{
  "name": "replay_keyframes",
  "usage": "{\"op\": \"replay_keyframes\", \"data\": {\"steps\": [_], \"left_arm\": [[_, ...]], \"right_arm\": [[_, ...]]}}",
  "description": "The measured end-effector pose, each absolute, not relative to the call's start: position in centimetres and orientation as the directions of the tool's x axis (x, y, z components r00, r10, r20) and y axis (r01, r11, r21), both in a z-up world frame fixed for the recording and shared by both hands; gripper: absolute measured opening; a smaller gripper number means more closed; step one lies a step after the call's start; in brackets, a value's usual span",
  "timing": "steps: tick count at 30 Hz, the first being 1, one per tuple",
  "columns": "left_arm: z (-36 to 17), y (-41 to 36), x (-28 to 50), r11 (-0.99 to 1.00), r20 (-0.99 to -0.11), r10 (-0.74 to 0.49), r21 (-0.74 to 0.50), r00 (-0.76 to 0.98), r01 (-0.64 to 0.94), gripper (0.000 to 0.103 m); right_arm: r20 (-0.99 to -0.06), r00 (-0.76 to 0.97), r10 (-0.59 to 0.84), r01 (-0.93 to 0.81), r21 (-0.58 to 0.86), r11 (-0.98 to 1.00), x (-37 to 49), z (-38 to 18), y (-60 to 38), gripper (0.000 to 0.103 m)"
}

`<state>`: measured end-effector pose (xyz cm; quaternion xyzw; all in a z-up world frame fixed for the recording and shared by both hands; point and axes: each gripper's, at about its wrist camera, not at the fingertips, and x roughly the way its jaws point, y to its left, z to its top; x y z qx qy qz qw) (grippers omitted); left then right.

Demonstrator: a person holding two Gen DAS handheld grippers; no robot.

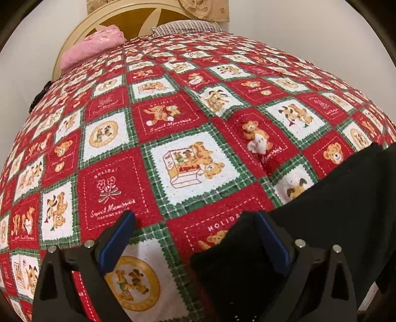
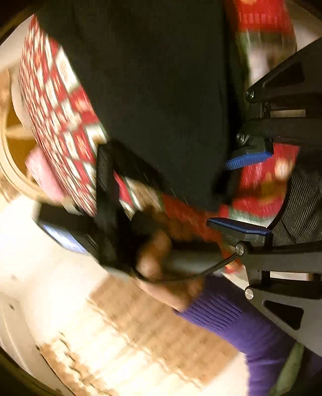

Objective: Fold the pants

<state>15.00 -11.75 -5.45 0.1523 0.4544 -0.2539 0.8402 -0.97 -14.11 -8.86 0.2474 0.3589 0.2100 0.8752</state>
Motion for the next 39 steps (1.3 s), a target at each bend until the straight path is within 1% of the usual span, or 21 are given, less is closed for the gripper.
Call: {"op": "replay_keyframes", "data": {"steps": [3, 6, 8, 12, 15, 16, 17, 18, 19, 21, 24, 27, 29, 31, 36, 39], "left_arm": [[-5.5, -11.6, 15.1, 0.823, -0.845, -0.293, 0.015, 0.448, 0.567, 0.1], [-5.5, -11.7, 15.1, 0.823, -0.847, -0.295, 0.01, 0.442, 0.568, 0.1], [-5.5, -11.8, 15.2, 0.825, -0.85, -0.291, 0.01, 0.44, 0.565, 0.1], [-5.4, -11.9, 15.0, 0.816, -0.847, -0.278, 0.04, 0.453, 0.577, 0.1], [-5.4, -11.8, 15.3, 0.819, -0.855, -0.282, 0.022, 0.436, 0.574, 0.1], [-5.5, -11.7, 15.4, 0.821, -0.858, -0.283, 0.015, 0.429, 0.571, 0.1], [-5.5, -11.7, 15.5, 0.821, -0.86, -0.283, 0.012, 0.424, 0.571, 0.1], [-5.5, -11.8, 15.5, 0.82, -0.861, -0.281, 0.014, 0.424, 0.572, 0.1], [-5.4, -11.8, 15.5, 0.818, -0.861, -0.278, 0.02, 0.425, 0.575, 0.1], [-5.3, -12.0, 15.3, 0.812, -0.86, -0.272, 0.036, 0.432, 0.582, 0.1], [-5.3, -12.0, 15.2, 0.814, -0.862, -0.268, 0.037, 0.431, 0.58, 0.1], [-5.2, -11.7, 15.2, 0.818, -0.866, -0.272, 0.022, 0.421, 0.574, 0.1], [-5.3, -11.7, 15.1, 0.82, -0.863, -0.265, 0.034, 0.431, 0.572, 0.103], [-5.5, -11.8, 15.1, 0.822, -0.858, -0.259, 0.045, 0.443, 0.568, 0.103], [-5.9, -11.4, 15.4, 0.839, -0.851, -0.272, 0.019, 0.449, 0.544, 0.103], [-5.9, -11.1, 15.6, 0.84, -0.848, -0.286, 0.002, 0.446, 0.543, 0.103]], "right_arm": [[-0.531, 0.635, 0.561, -0.226, 0.567, 0.792, -0.3, -8.8, -13.0, 0.042], [-0.525, 0.672, 0.522, -0.197, 0.553, 0.81, 0.1, -8.5, -13.4, 0.042], [-0.535, 0.661, 0.527, -0.2, 0.551, 0.81, 0.5, -8.5, -13.1, 0.042], [-0.553, 0.673, 0.491, -0.224, 0.481, 0.848, 1.7, -8.3, -11.8, 0.042], [-0.547, 0.682, 0.485, -0.217, 0.483, 0.849, 2.3, -8.9, -11.9, 0.042], [-0.55, 0.686, 0.477, -0.217, 0.471, 0.855, 2.4, -8.9, -11.8, 0.039], [-0.562, 0.686, 0.462, -0.213, 0.452, 0.866, 2.5, -8.9, -11.7, 0.033], [-0.58, 0.681, 0.447, -0.207, 0.433, 0.877, 2.6, -8.9, -11.6, 0.011], [-0.588, 0.666, 0.459, -0.212, 0.441, 0.872, 2.7, -9.2, -11.7, 0.007], [-0.583, 0.655, 0.481, -0.228, 0.454, 0.861, 2.4, -9.0, -11.9, 0.007], [-0.591, 0.646, 0.482, -0.265, 0.419, 0.869, 1.6, -8.5, -11.9, 0.006], [-0.635, 0.622, 0.458, -0.284, 0.362, 0.888, 0.6, -8.4, -12.3, 0.006], [-0.656, 0.6, 0.457, -0.291, 0.353, 0.889, 0.2, -8.6, -13.0, 0.006], [-0.669, 0.585, 0.459, -0.3, 0.348, 0.888, 0.0, -9.2, -13.3, 0.006], [-0.666, 0.59, 0.457, -0.302, 0.342, 0.89, -0.4, -9.6, -13.2, 0.006], [-0.651, 0.625, 0.431, -0.303, 0.306, 0.902, -1.1, -8.9, -13.6, 0.007]]}}
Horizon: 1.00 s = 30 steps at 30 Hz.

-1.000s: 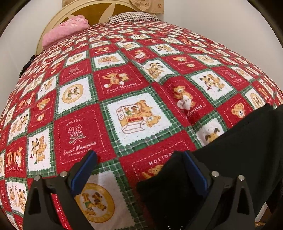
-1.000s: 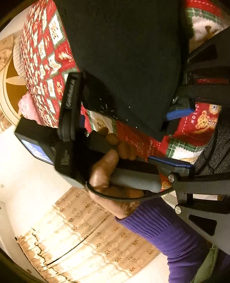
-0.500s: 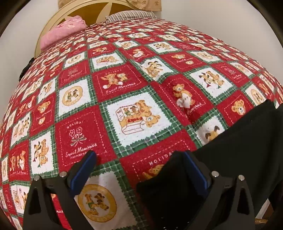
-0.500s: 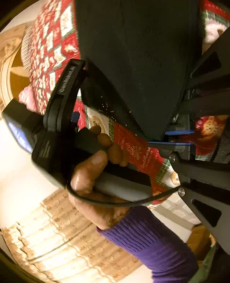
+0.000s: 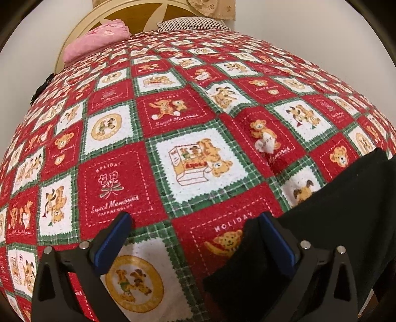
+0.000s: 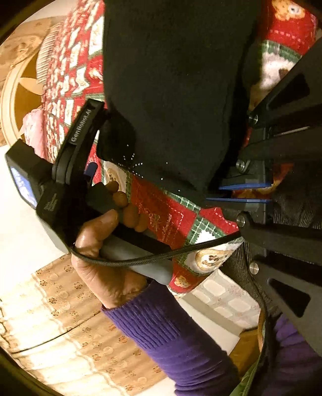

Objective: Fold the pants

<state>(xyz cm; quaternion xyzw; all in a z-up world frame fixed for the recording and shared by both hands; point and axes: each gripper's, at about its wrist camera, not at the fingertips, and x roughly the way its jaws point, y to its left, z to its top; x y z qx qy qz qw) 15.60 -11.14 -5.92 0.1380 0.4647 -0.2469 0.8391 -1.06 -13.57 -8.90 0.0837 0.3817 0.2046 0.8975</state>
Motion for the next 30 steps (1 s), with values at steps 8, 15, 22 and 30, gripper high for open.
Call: {"op": "replay_keyframes", "data": {"steps": [8, 15, 22, 30], "left_arm": [[-3.9, -8.2, 13.3, 0.864, -0.799, -0.311, -0.012, 0.515, 0.504, 0.103], [-2.6, -3.9, 10.5, 0.905, -0.754, -0.344, -0.107, 0.56, 0.412, 0.103], [-2.5, -1.2, 8.6, 0.93, -0.742, -0.341, -0.174, 0.577, 0.325, 0.103], [-3.1, -0.1, 7.9, 0.947, -0.762, -0.301, -0.17, 0.574, 0.272, 0.103]], "right_arm": [[-0.595, 0.731, 0.334, -0.185, 0.298, 0.937, -6.8, -3.9, -20.2, 0.019], [-0.481, 0.877, 0.005, 0.144, 0.274, 0.951, -9.4, -1.1, -29.7, 0.07], [-0.599, 0.794, -0.104, 0.189, 0.081, 0.979, -7.0, -4.3, -29.7, 0.035], [-0.591, 0.791, -0.158, 0.107, -0.12, 0.987, -7.3, -3.2, -28.3, 0.01]]}}
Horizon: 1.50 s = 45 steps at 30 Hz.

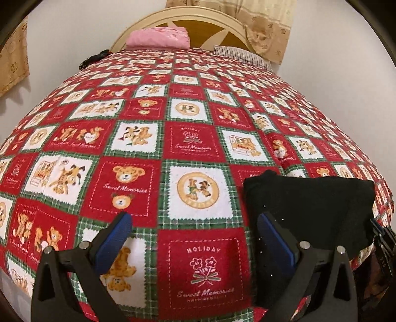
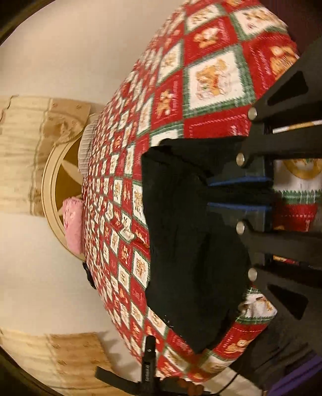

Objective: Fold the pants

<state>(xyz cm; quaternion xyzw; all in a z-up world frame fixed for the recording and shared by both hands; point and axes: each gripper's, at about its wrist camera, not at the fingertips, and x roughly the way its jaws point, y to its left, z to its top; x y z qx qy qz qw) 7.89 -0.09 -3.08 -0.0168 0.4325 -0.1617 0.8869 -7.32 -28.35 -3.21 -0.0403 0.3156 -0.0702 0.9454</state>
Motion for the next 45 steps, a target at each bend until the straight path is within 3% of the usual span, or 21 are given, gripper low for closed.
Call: {"op": "replay_keyframes", "data": {"steps": [4, 7, 9, 12, 14, 16, 18, 20, 24, 26, 28, 29, 32, 35, 36, 38, 39, 40, 45], "left_arm": [[-2.9, -0.4, 7.4, 0.946, -0.76, -0.299, -0.157, 0.577, 0.284, 0.103], [-3.3, -1.1, 7.0, 0.941, -0.768, -0.307, -0.158, 0.562, 0.299, 0.103], [-3.9, -1.7, 6.7, 0.936, -0.776, -0.321, -0.17, 0.543, 0.31, 0.103], [-4.7, -2.8, 6.3, 0.929, -0.791, -0.326, -0.165, 0.519, 0.332, 0.103], [-5.2, -3.7, 6.0, 0.925, -0.802, -0.318, -0.147, 0.506, 0.35, 0.103], [-5.1, -4.4, 5.8, 0.924, -0.801, -0.305, -0.118, 0.515, 0.364, 0.103], [-4.5, -4.7, 5.7, 0.921, -0.785, -0.301, -0.094, 0.541, 0.377, 0.103], [-3.6, -5.2, 5.9, 0.921, -0.759, -0.313, -0.095, 0.57, 0.379, 0.103], [-3.8, -6.7, 6.4, 0.919, -0.75, -0.334, -0.124, 0.571, 0.374, 0.103], [-4.9, -7.7, 6.2, 0.932, -0.773, -0.287, -0.088, 0.566, 0.352, 0.103], [-6.0, -8.2, 5.7, 0.936, -0.792, -0.263, -0.07, 0.551, 0.346, 0.103], [-6.7, -8.2, 5.2, 0.938, -0.794, -0.261, -0.075, 0.549, 0.338, 0.103], [-6.4, -8.1, 4.5, 0.938, -0.777, -0.258, -0.06, 0.573, 0.341, 0.103], [-6.1, -7.8, 4.9, 0.936, -0.79, -0.269, -0.081, 0.55, 0.342, 0.103], [-6.1, -7.6, 5.0, 0.936, -0.792, -0.275, -0.09, 0.545, 0.341, 0.103], [-6.1, -7.5, 5.0, 0.935, -0.791, -0.282, -0.1, 0.543, 0.341, 0.103], [-6.1, -7.6, 5.0, 0.935, -0.791, -0.282, -0.1, 0.543, 0.34, 0.103], [-6.0, -7.6, 5.0, 0.936, -0.79, -0.282, -0.102, 0.544, 0.337, 0.103], [-6.1, -7.9, 5.0, 0.936, -0.788, -0.295, -0.124, 0.541, 0.329, 0.103]], "right_arm": [[-0.563, 0.798, -0.213, 0.124, -0.193, 0.973, -7.0, -1.8, -30.0, 0.009], [-0.595, 0.771, -0.224, 0.127, -0.201, 0.971, -6.2, -2.7, -31.6, 0.009], [-0.609, 0.772, -0.182, 0.095, -0.173, 0.98, -6.0, -4.1, -32.3, 0.009], [-0.546, 0.828, -0.132, 0.1, -0.088, 0.991, -7.4, -4.2, -33.1, 0.01], [-0.554, 0.825, -0.111, 0.104, -0.044, 0.994, -7.8, -3.8, -33.4, 0.016], [-0.534, 0.835, -0.135, 0.16, 0.001, 0.987, -8.7, -2.5, -34.0, 0.034], [-0.437, 0.886, -0.151, 0.201, 0.072, 0.977, -10.3, -0.6, -34.7, 0.034], [-0.407, 0.9, -0.155, 0.214, 0.101, 0.972, -10.2, 0.5, -34.9, 0.034], [-0.459, 0.886, -0.071, 0.151, 0.14, 0.979, -5.2, 0.5, -34.4, 0.034], [-0.499, 0.866, -0.042, 0.124, 0.132, 0.984, -2.7, -0.5, -33.9, 0.034], [-0.63, 0.766, -0.124, 0.18, 0.026, 0.983, 1.4, -3.3, -33.6, 0.034], [-0.647, 0.749, -0.14, 0.196, 0.015, 0.98, 2.0, -3.9, -33.8, 0.034], [-0.641, 0.759, -0.116, 0.235, 0.103, 0.967, 3.1, -4.1, -35.1, 0.039], [-0.569, 0.819, -0.074, 0.245, 0.23, 0.942, 0.9, -2.4, -36.0, 0.039], [-0.523, 0.849, -0.074, 0.237, 0.251, 0.938, -0.6, -1.5, -36.0, 0.043], [-0.481, 0.87, -0.109, 0.248, 0.236, 0.94, -2.5, -1.0, -35.7, 0.061], [-0.457, 0.878, -0.141, 0.262, 0.212, 0.942, -3.8, -0.8, -35.3, 0.078], [-0.449, 0.88, -0.151, 0.264, 0.2, 0.943, -4.4, -0.7, -35.2, 0.085], [-0.557, 0.816, -0.151, 0.273, 0.143, 0.951, -5.5, -4.0, -34.2, 0.085]]}}
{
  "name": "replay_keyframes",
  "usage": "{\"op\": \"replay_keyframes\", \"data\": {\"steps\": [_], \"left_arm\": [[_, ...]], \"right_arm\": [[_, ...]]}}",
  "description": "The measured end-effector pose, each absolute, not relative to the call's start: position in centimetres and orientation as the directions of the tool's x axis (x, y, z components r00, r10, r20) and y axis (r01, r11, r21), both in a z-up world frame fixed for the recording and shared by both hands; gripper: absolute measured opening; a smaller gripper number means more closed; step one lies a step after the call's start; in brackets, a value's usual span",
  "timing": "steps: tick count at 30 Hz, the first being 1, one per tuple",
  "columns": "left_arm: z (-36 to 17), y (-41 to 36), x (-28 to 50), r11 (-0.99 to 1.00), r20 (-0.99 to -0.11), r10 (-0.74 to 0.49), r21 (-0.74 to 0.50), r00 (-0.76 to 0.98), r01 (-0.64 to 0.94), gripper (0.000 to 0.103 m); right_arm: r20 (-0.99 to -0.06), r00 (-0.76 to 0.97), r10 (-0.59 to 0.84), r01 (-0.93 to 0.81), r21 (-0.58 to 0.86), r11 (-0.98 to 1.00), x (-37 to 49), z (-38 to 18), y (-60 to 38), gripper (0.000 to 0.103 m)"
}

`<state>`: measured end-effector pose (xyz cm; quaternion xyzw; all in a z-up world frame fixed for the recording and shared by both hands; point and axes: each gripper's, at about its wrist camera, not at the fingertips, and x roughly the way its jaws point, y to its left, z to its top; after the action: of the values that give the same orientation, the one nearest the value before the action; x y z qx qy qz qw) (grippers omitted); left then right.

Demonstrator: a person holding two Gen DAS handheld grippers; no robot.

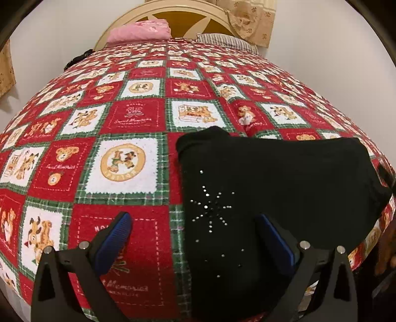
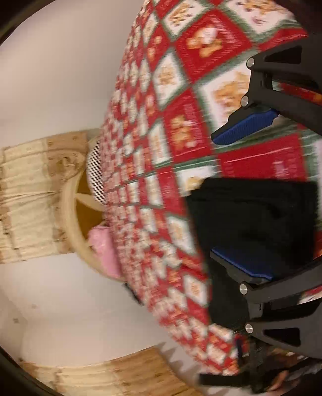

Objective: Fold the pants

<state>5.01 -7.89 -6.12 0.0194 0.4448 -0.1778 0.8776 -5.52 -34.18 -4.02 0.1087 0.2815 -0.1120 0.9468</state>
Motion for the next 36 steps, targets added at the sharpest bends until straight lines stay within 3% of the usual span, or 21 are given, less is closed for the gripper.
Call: {"op": "replay_keyframes", "data": {"steps": [8, 9, 10, 12, 13, 14, 16, 18, 26, 32, 36], "left_arm": [[-6.3, -8.7, 4.7, 0.934, -0.777, -0.311, -0.143, 0.547, 0.329, 0.103], [-6.3, -8.7, 4.7, 0.933, -0.777, -0.314, -0.148, 0.545, 0.327, 0.103], [-6.3, -8.6, 4.7, 0.933, -0.775, -0.319, -0.156, 0.545, 0.324, 0.103], [-6.4, -8.6, 4.5, 0.932, -0.766, -0.33, -0.173, 0.552, 0.318, 0.103], [-6.5, -8.7, 4.3, 0.931, -0.762, -0.334, -0.174, 0.555, 0.322, 0.098], [-6.4, -8.9, 4.0, 0.923, -0.753, -0.351, -0.177, 0.556, 0.342, 0.093], [-5.9, -9.1, 3.8, 0.899, -0.736, -0.404, -0.211, 0.543, 0.383, 0.05], [-5.4, -9.1, 3.8, 0.897, -0.73, -0.41, -0.216, 0.547, 0.386, 0.018], [-3.0, -6.6, 5.1, 0.857, -0.668, -0.51, -0.342, 0.541, 0.385, 0.014], [1.6, -1.8, 6.2, 0.897, -0.574, -0.442, -0.3, 0.69, 0.325, 0.014], [3.9, 4.5, 7.8, 0.93, -0.545, -0.354, -0.29, 0.76, 0.226, 0.014]], "right_arm": [[-0.572, 0.798, -0.189, 0.269, 0.059, 0.961, -5.8, -6.2, -32.0, 0.085], [-0.574, 0.798, -0.183, 0.261, 0.056, 0.964, -5.8, -6.2, -31.9, 0.08], [-0.575, 0.803, -0.157, 0.24, 0.071, 0.968, -5.9, -6.2, -31.6, 0.064], [-0.577, 0.801, -0.161, 0.239, 0.061, 0.969, -6.0, -6.2, -31.2, 0.056], [-0.58, 0.802, -0.141, 0.217, 0.063, 0.974, -6.0, -6.1, -30.9, 0.044], [-0.58, 0.803, -0.141, 0.212, 0.056, 0.976, -5.9, -6.0, -30.5, 0.04], [-0.573, 0.804, -0.162, 0.211, 0.021, 0.977, -5.8, -5.6, -29.6, 0.033], [-0.562, 0.804, -0.193, 0.216, -0.027, 0.976, -5.8, -5.0, -28.6, 0.031], [-0.446, 0.88, -0.163, 0.144, -0.077, 0.987, -5.5, 0.0, -24.6, 0.029], [-0.367, 0.93, -0.011, -0.029, -0.103, 0.994, -1.9, 3.5, -18.8, 0.028], [-0.316, 0.939, 0.137, -0.158, -0.04, 0.987, 2.0, 5.1, -15.6, 0.028]]}}
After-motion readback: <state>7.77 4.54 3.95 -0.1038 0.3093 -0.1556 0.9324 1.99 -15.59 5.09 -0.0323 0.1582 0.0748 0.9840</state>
